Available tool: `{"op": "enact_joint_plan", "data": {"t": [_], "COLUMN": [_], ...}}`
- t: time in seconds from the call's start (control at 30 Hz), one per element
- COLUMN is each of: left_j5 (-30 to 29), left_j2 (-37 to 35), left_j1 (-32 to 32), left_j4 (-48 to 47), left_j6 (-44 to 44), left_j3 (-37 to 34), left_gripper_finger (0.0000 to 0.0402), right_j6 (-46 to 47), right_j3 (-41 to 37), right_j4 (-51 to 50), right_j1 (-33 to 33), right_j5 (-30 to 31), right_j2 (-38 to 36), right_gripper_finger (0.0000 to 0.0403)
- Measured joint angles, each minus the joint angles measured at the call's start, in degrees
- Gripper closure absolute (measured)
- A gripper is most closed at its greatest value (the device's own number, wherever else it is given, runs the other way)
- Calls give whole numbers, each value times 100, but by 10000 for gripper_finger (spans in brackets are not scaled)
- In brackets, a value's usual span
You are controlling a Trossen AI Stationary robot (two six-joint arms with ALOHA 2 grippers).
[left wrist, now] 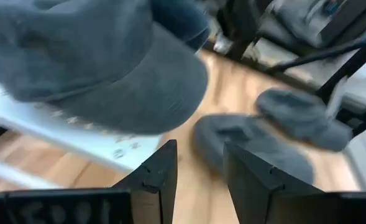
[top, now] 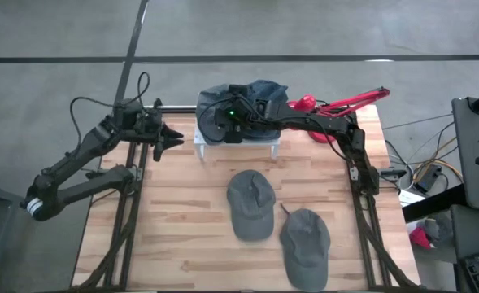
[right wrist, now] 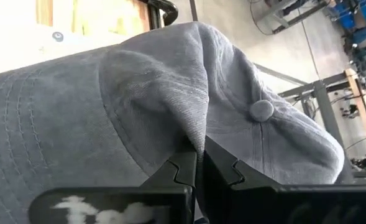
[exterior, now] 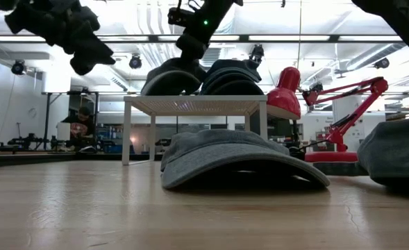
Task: Pick & Place hat
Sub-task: Put the top right gray cap on the shelf
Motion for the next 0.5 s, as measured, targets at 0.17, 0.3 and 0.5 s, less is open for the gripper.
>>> {"op": "enact_joint_plan", "data": {"t": [0.17,0.3,0.5], "left_j5": [459,588,594], "left_j2": [-447,-797,-1199], "left_j1": [-1,-4,-4], "left_j4": [1377,2503,2933], "left_j6": [-1022,-1885,-2400], "left_j3": [-666,-1201,-1616], "left_gripper_finger": [278,278,278], "right_j6": [211,379,534], "right_j3": [-63,-75,-62], "right_j4": [19,17,17], "right_j1": [0,2,34], "right_j5": [4,5,7], "right_j2": [-2,-2,-2], "right_gripper_finger": [395,395,395]}}
